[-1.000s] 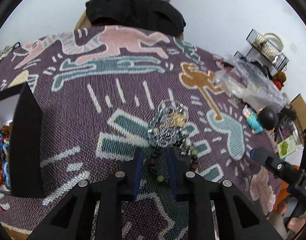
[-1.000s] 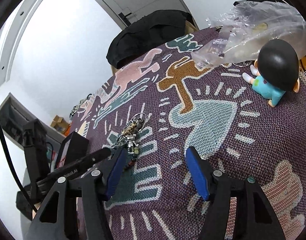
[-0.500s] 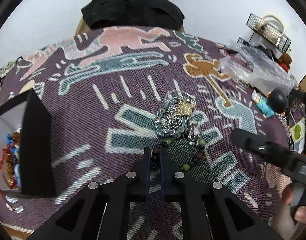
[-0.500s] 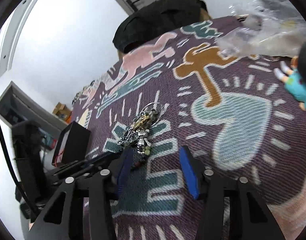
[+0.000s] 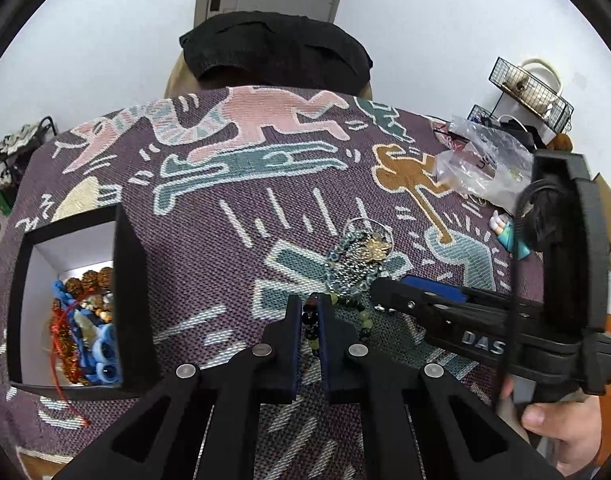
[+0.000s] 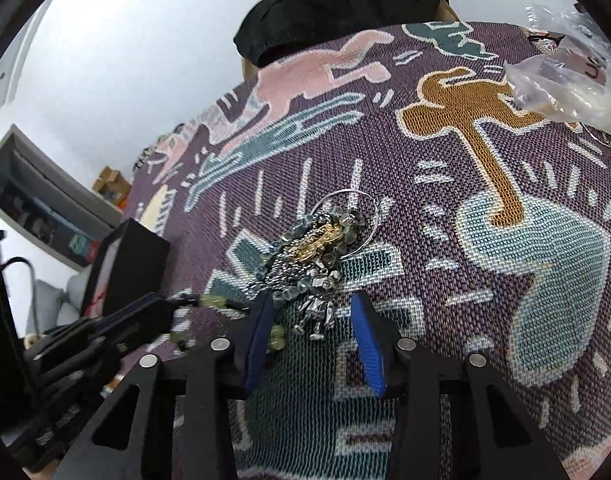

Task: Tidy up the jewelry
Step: 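Grasp the silver chain pile with the right gripper while left holds the dark beads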

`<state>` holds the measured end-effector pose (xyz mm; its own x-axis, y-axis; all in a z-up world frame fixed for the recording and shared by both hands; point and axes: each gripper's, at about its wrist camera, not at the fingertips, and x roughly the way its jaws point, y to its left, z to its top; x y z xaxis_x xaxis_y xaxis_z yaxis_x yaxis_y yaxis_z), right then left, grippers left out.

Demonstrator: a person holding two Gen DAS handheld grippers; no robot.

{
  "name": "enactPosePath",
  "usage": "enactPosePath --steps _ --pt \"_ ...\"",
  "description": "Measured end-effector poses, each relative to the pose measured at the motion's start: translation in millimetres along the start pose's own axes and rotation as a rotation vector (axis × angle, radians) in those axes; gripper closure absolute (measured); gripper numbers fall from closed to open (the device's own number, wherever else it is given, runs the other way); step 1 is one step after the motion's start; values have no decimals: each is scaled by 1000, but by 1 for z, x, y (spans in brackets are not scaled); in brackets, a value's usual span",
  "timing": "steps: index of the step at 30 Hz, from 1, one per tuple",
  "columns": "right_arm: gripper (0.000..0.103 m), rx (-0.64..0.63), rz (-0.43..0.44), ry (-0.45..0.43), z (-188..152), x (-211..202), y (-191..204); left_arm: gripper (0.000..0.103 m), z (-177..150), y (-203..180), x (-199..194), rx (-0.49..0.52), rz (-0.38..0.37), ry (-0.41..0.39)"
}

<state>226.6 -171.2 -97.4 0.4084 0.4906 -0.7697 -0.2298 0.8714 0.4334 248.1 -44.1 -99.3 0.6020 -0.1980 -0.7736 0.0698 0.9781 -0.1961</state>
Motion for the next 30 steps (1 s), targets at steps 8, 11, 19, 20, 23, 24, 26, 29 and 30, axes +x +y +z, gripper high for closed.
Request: enactPosePath --steps 8,11,19,20,23,24,26,29,30 --pt "81 -102 -141 27 5 7 14 95 8 16 -20 -32 11 -43" --pt "81 -140 -175 51 8 10 20 95 11 17 -25 -33 5 -57" --pt "81 -238 -288 49 8 23 40 95 14 27 -36 -44 23 -77" --pt "81 -243 -289 48 8 23 40 95 15 29 -39 -46 28 -80" --pt "85 -246 -272 47 9 21 38 95 17 35 -48 -49 44 -92" --pt "87 -239 -264 47 9 20 36 95 17 38 -51 -50 49 -97" --pt "87 -203 -210 46 9 14 31 95 20 44 -57 -55 58 -108" --pt "87 -197 -182 4 8 1 34 95 23 52 -66 -63 69 -123" --pt "88 -196 -174 -4 8 -2 35 95 24 54 -70 -64 74 -128"
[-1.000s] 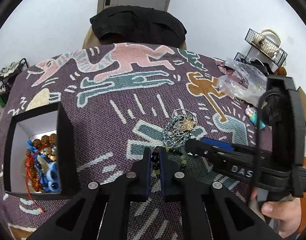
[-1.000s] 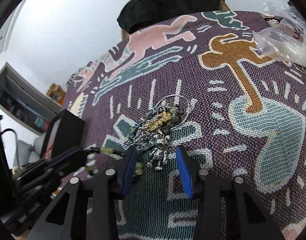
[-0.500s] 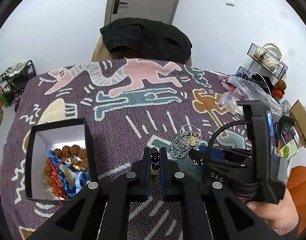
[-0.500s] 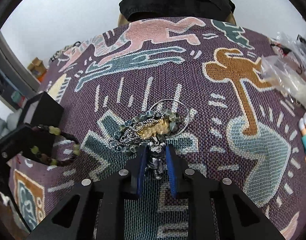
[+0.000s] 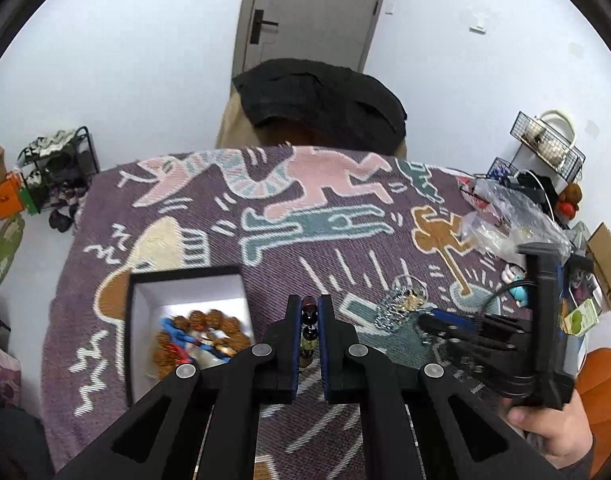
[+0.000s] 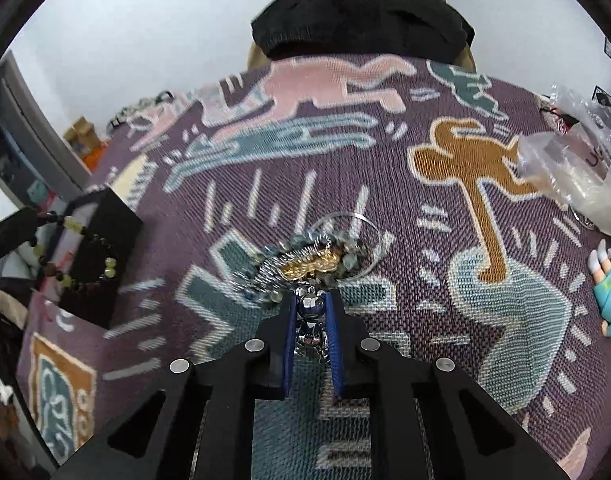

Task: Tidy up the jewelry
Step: 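Grasp the silver chain pile with the right gripper while left holds the dark beads, then lower the dark beads and silver chains into the black box and open both grippers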

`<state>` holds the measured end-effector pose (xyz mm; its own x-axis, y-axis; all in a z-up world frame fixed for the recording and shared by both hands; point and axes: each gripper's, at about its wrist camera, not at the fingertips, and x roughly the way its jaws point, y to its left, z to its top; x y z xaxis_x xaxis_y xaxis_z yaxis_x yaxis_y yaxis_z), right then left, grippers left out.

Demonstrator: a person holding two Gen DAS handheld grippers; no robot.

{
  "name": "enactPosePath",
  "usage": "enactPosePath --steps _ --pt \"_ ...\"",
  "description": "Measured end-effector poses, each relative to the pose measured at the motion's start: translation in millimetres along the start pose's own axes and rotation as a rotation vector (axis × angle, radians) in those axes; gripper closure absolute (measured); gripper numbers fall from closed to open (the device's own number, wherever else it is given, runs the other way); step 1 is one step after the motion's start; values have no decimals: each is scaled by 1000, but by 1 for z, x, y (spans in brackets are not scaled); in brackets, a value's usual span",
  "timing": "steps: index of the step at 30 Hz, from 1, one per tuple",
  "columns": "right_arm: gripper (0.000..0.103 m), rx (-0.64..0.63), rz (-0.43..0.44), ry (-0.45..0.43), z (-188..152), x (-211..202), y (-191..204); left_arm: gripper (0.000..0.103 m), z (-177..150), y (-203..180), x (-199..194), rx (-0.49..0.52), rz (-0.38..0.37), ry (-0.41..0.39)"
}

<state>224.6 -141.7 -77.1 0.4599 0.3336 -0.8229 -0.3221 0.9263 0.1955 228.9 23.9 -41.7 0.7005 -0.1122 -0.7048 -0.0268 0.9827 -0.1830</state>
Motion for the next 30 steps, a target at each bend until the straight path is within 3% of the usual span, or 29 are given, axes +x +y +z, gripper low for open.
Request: enactPosePath --steps 8,22,27,30 --pt "88 -39 48 -123 17 -56 21 95 8 26 -22 -28 31 -42" --pt "88 -192 47 -288 55 -144 82 95 6 72 -38 -86 93 -69" --pt "88 -238 29 -329 68 -166 101 95 4 82 -34 -117 84 -60" --pt "88 -261 21 -355 75 -179 114 94 4 85 -30 -128 41 -33"
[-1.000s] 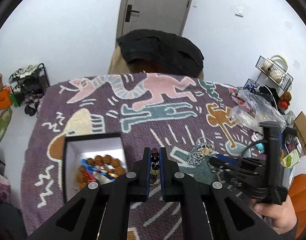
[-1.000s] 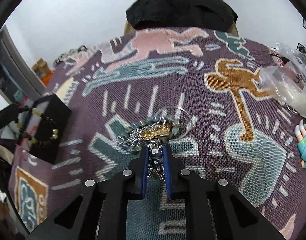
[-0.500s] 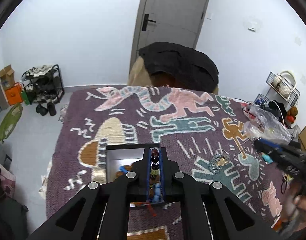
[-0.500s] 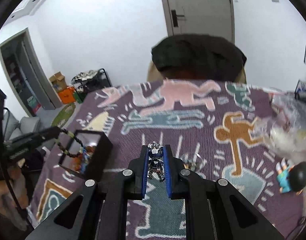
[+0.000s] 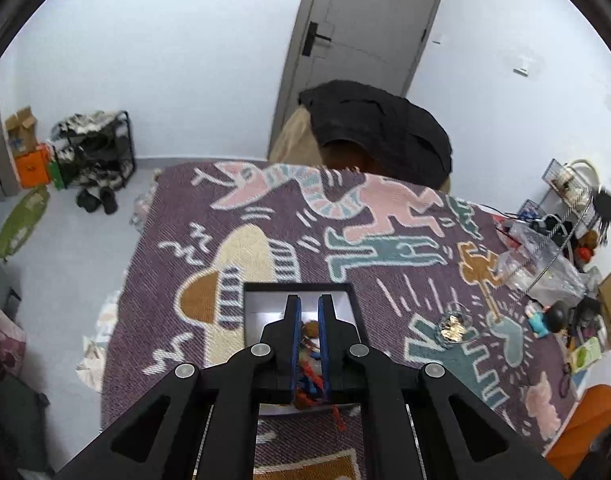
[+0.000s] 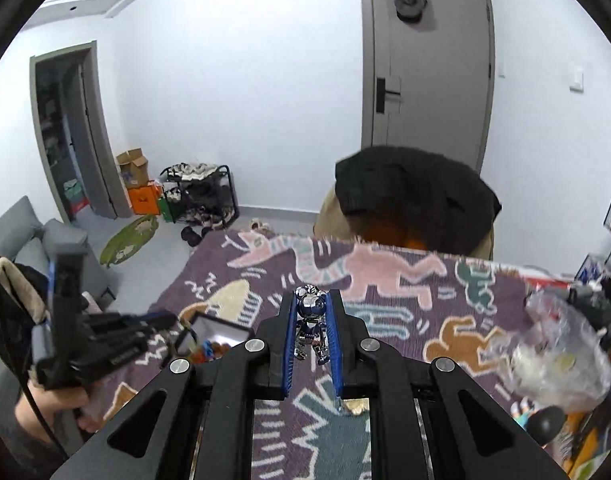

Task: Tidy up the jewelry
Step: 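Lower the dark beads and silver chains into the black box and open both grippers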

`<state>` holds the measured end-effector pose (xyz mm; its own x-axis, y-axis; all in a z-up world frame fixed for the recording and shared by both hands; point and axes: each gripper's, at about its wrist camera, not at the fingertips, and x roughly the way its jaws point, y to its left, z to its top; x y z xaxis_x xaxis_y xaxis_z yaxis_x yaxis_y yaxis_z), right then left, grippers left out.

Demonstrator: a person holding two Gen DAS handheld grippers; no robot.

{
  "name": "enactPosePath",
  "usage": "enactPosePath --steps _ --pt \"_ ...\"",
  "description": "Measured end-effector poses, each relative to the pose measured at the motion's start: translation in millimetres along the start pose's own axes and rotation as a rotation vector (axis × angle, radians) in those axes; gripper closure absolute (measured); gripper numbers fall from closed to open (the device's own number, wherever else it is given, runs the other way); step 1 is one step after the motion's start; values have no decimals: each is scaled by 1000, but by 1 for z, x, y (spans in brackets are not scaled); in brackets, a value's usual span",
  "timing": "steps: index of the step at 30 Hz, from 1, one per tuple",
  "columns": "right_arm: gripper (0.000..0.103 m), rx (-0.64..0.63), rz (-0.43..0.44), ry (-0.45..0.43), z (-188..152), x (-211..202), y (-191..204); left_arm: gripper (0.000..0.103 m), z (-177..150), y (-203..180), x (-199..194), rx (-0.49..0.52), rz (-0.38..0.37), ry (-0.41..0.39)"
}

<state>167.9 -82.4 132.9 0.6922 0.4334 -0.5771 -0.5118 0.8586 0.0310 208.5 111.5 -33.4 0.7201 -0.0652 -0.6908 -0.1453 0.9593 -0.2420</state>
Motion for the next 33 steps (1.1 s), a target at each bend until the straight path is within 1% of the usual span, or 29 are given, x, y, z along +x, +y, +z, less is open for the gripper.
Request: enactPosePath --steps 1,2,3,4,5,6,7,13,22,27,33 --pt "88 -5 -3 -8 4 -2 2 90 0 1 0 -3 -9 6" --pt "88 -10 -4 -18 9 -5 5 79 -1 2 -1 -5 -9 6" --pt "88 -13 -4 -25 14 -6 7 70 -1 3 -3 -7 -5 -1" --pt "88 -18 -4 -31 18 -9 10 50 -1 4 -6 -9 -2 -12" --pt "88 -23 -5 -37 22 -11 13 35 -1 5 -11 -14 -2 -36" --pt "88 -26 -4 -40 25 -12 15 31 0 6 -14 -17 -4 -51" --pt "88 -29 -1 -47 29 -14 18 29 0 8 -20 -18 -8 -72" --pt "88 -38 19 -82 49 -22 36 29 2 16 -34 -12 6 -91" --pt "88 -80 27 -160 81 -48 71 29 1 31 -48 -21 19 -112" --pt "88 -97 41 -173 92 -50 90 29 -1 42 -55 -34 25 -127" --pt "88 -114 56 -159 92 -38 109 29 -3 56 -60 -51 32 -135"
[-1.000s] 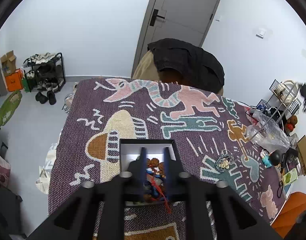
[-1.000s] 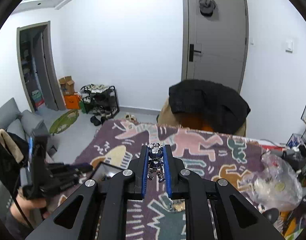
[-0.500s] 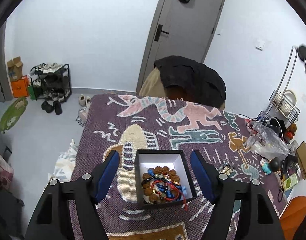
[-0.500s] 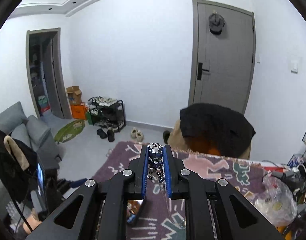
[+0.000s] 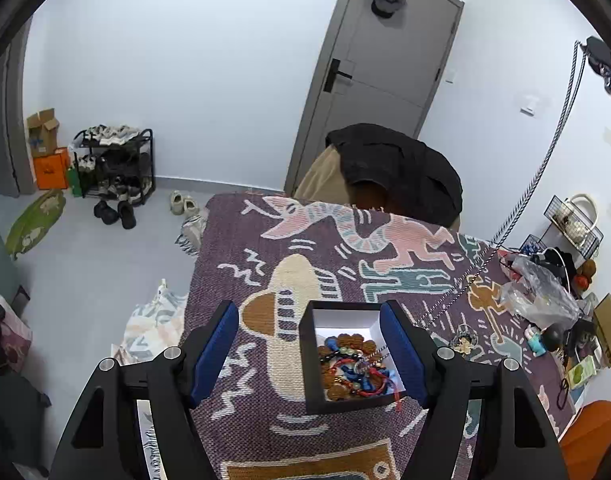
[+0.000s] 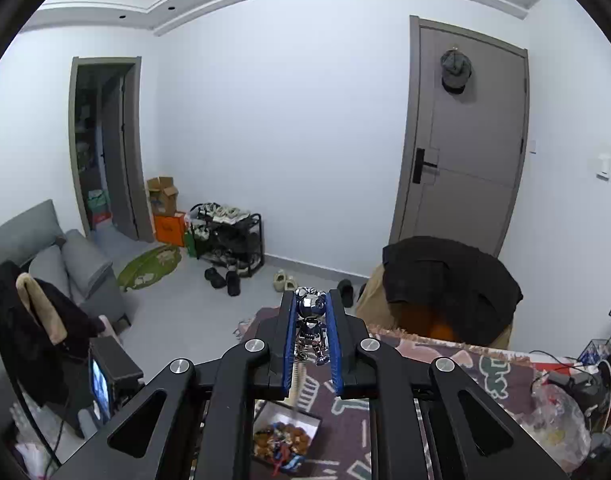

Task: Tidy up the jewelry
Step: 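Lower the dark beads and silver chains into the black box and open both grippers, then grasp the beaded chain with the left gripper while right reaches to the silver hoop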

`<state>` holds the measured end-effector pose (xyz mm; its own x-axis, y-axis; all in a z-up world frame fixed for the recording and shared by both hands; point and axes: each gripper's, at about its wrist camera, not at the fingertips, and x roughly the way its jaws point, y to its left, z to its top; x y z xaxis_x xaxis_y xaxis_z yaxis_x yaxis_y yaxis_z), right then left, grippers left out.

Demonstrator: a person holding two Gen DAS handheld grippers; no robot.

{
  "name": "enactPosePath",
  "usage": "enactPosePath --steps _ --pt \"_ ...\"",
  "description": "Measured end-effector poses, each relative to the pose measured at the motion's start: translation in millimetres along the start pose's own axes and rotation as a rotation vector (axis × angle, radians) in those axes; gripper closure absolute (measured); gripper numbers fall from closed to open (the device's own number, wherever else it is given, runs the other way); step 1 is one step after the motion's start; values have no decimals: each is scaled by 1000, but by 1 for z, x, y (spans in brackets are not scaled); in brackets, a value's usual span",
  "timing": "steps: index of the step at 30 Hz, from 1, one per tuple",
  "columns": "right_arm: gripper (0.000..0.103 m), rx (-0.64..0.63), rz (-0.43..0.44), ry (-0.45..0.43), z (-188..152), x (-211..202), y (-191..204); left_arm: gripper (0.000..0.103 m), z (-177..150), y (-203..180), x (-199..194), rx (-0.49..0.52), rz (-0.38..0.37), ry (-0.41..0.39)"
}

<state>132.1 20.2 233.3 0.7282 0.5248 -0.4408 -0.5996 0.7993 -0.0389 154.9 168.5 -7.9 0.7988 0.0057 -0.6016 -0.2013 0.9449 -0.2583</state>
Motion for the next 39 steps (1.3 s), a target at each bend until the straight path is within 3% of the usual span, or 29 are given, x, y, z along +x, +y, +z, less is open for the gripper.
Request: enactPosePath --steps 4,8,10,11,12,15,20,25,29,39 --pt "87 3 28 45 -12 18 7 29 -2 7 3 -12 5 5" --pt "84 41 132 132 -34 46 7 29 -4 10 6 -25 3 12" --pt "57 59 148 171 -46 57 4 29 -6 9 7 -22 6 13" --pt "38 66 146 175 -51 60 0 29 -6 8 7 -20 7 13" --pt "30 70 144 172 -55 60 -2 29 -6 6 7 -17 5 11" --pt "29 103 139 193 -76 64 -19 28 -7 1 7 -11 -2 8" --pt "29 177 105 223 -114 62 -50 14 -8 -16 10 10 -26 -6" --pt "29 293 80 235 -156 59 -85 13 -13 -43 19 46 -49 15" --pt "17 398 65 229 -185 51 -115 13 -18 -66 28 82 -62 36" --pt "11 546 33 222 -239 34 -174 13 -31 -133 50 173 -130 85"
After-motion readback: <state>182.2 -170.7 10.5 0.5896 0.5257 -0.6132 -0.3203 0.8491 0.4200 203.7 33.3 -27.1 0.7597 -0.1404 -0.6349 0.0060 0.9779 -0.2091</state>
